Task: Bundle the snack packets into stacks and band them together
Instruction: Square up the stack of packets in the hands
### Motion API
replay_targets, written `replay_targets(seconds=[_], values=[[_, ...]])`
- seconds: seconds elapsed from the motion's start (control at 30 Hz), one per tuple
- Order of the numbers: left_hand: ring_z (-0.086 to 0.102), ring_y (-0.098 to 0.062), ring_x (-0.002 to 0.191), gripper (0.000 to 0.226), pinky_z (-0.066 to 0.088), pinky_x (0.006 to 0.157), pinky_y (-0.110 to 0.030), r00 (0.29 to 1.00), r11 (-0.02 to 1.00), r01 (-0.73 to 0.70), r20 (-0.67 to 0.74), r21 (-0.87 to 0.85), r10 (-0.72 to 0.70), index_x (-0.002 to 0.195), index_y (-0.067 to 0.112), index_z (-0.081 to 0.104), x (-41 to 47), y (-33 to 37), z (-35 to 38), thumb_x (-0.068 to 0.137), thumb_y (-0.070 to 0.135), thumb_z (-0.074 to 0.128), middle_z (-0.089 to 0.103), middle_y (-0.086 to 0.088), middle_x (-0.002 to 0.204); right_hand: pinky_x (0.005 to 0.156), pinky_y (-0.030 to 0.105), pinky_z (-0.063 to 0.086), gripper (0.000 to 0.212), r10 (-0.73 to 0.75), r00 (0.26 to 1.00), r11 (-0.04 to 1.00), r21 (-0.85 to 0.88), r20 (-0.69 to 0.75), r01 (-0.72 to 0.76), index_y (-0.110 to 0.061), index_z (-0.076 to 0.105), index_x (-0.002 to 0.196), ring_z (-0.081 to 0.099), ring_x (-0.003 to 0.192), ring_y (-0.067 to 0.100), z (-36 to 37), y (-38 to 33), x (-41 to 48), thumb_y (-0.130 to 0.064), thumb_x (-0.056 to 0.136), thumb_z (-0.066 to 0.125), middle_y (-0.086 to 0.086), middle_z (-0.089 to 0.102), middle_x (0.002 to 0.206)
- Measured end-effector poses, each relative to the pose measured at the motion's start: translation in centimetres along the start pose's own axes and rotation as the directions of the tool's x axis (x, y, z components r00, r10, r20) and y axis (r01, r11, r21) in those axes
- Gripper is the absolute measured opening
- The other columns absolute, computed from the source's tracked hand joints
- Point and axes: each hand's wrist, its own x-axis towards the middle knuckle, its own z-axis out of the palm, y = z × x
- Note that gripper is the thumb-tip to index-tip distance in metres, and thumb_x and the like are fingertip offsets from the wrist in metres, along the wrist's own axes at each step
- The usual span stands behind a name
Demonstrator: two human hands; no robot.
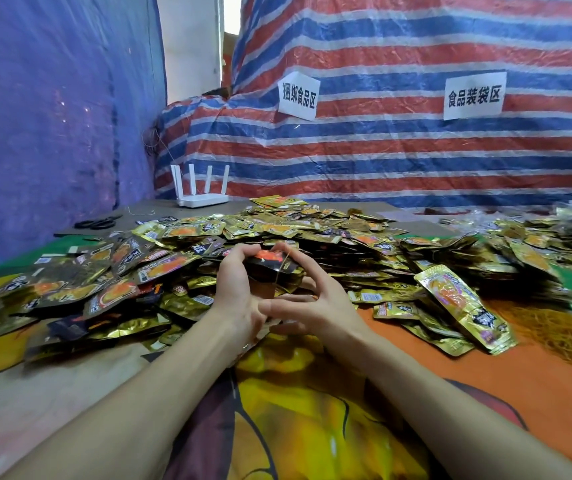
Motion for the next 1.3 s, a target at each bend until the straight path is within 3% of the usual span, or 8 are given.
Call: replay_targets(seconds=[0.3,0.47,0.63,0.87,0.97,1.07,1.17,1.3], values=[[0.068,-0.027,0.073,0.013,0.048,0.099,-0.047,0.994,0.998,-0.03,0.103,0.06,0.023,0.083,0.008,0.057,0.4,0.1,-0.2,0.092,0.012,0.048,0.069,-0.009,0.072,0.086,0.041,0.057,0.058,0.126,0.991,0.954,0.277,-0.037,-0.111,-0.03,0.076,0.118,0.059,0.12,0.019,-2.2,-0.8,0.9,-0.03,0.077,0.035,-0.001,0.071,0.127],[0.058,-0.032,0.084,0.014,0.046,0.088,-0.048,0.988,0.983,-0.034,0.153,0.18,0.007,0.083,0.012,0.058,-0.2,-0.7,0.3,0.09,0.009,0.047,0.06,-0.014,0.087,0.094,0.039,0.049,0.053,0.075,0.986,0.978,0.202,-0.145,-0.045,-0.021,0.081,0.108,0.055,0.128,0.018,-2.6,-0.6,0.9,-0.027,0.074,0.041,-0.009,0.063,0.132],[0.066,-0.036,0.088,0.013,0.057,0.071,-0.042,0.996,0.98,-0.053,0.084,0.19,0.037,0.095,0.002,0.057,-0.1,-1.3,0.5,0.094,0.001,0.044,0.067,-0.025,0.103,0.114,0.034,0.034,0.051,-0.12,0.99,0.968,-0.228,-0.073,0.101,-0.044,0.077,0.104,0.038,0.138,0.006,-2.6,-1.7,0.3,-0.025,0.07,0.043,-0.01,0.033,0.16],[0.059,-0.034,0.099,0.006,0.049,0.103,-0.045,0.998,0.998,0.016,-0.065,-0.06,-0.02,0.092,0.005,0.048,0.4,0.1,0.4,0.097,0.004,0.046,0.062,-0.023,0.105,0.122,0.043,0.008,0.05,-0.227,0.974,0.861,-0.472,-0.021,0.19,-0.05,0.072,0.111,0.013,0.145,-0.003,-1.1,-1.4,-0.4,-0.027,0.073,0.048,-0.027,0.024,0.157],[0.061,-0.03,0.086,0.006,0.056,0.082,-0.037,0.998,0.998,0.032,-0.056,-0.057,-0.035,0.092,0.006,0.048,0.2,0.3,0.1,0.097,0.006,0.046,0.065,-0.022,0.101,0.12,0.041,0.008,0.049,-0.293,0.952,0.772,-0.567,0.084,0.288,-0.055,0.068,0.11,0.01,0.147,-0.002,-1.0,-1.7,-0.7,-0.026,0.075,0.05,-0.027,0.021,0.158],[0.067,-0.03,0.08,0.005,0.061,0.07,-0.037,0.997,0.994,0.078,-0.008,-0.072,-0.079,0.094,0.006,0.05,-0.1,0.2,0.1,0.097,0.009,0.047,0.071,-0.019,0.088,0.117,0.035,0.013,0.046,-0.31,0.942,0.807,-0.488,0.13,0.333,-0.051,0.075,0.104,0.016,0.147,-0.002,-1.4,-1.5,-0.8,-0.023,0.076,0.051,-0.025,0.027,0.159],[0.074,-0.032,0.084,0.006,0.054,0.096,-0.05,0.992,0.991,0.107,0.074,-0.083,-0.101,0.091,0.004,0.053,-0.1,0.0,0.1,0.094,0.007,0.048,0.072,-0.018,0.08,0.113,0.029,0.027,0.043,-0.228,0.973,0.94,-0.256,0.025,0.227,-0.038,0.081,0.099,0.032,0.142,-0.002,-1.7,-1.7,-0.3,-0.038,0.075,0.046,-0.019,0.035,0.158],[0.076,-0.033,0.087,0.008,0.055,0.088,-0.058,0.97,0.994,0.106,0.215,0.031,-0.11,0.075,0.003,0.062,-0.1,-0.2,0.1,0.076,0.007,0.055,0.075,-0.018,0.089,0.12,0.051,0.026,0.061,-0.126,0.99,0.992,-0.031,-0.061,0.125,-0.031,0.084,0.092,0.041,0.141,0.008,-2.5,-1.3,0.4,-0.044,0.083,0.025,-0.01,0.043,0.156]])
